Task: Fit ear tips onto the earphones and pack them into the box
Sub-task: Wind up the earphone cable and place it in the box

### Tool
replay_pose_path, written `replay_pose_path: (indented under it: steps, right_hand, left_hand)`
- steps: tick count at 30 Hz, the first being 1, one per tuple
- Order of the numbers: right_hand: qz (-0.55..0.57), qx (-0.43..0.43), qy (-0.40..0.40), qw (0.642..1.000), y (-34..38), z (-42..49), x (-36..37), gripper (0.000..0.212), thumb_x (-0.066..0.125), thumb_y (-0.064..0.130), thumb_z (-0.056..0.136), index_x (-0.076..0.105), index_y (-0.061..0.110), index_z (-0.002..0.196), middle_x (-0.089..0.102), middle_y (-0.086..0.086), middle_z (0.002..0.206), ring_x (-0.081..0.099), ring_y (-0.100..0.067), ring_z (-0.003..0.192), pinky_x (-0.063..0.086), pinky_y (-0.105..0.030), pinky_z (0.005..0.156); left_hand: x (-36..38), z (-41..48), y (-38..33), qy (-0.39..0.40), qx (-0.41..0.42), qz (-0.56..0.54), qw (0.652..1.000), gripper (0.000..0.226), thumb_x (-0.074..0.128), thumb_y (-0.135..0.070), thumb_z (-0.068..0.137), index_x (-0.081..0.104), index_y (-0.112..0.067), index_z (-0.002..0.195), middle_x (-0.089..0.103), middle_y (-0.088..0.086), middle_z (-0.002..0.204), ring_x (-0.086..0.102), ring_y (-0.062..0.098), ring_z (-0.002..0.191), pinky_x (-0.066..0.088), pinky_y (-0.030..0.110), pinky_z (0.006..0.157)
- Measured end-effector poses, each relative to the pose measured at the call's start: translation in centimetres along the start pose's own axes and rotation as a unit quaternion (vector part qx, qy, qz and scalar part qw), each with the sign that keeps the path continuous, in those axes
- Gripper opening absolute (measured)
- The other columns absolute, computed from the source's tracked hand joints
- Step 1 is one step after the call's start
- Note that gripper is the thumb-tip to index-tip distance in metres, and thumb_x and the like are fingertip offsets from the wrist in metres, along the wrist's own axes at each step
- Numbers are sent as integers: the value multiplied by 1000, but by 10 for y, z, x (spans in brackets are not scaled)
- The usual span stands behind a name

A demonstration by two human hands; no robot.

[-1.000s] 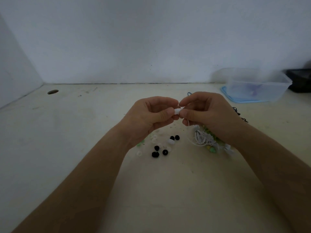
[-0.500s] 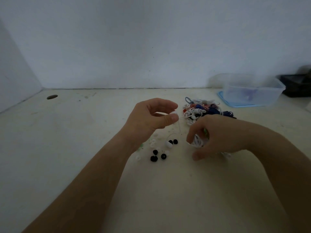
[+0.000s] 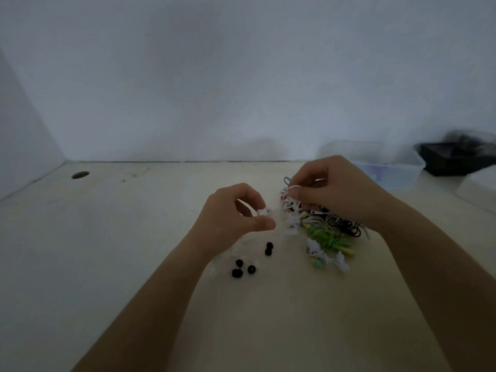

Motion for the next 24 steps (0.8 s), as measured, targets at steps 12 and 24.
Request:
replay_pose_path:
  steps: [12,24]
  right_hand:
    - [142,18,-112,983,17,28,-99,6,72,8,88,73,3,91,70,-11,73,66,-17,64,58,-26,65]
    - [262,134,-254,921,-88,53,-197,8,69,-1,87,71,3,93,67,-14,79,65,-24,72,57,-28,67]
  left_hand:
    - [30,77,-89,-7,74,-69,995,12,79,-25,82,77,-22,93,74,-8,81,66,4,63,46,13,56]
    - [147,202,-132,3,28,-62,998,11,77,-18,84,76,-17,95,73,-4,87,68,9,77,56,23,76]
Point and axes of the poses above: each hand's wrist, its own z-axis towards the middle knuckle, its own x-axis out of the palm, y = z × x, the point moved 6 cm from there along z, towards the middle knuckle
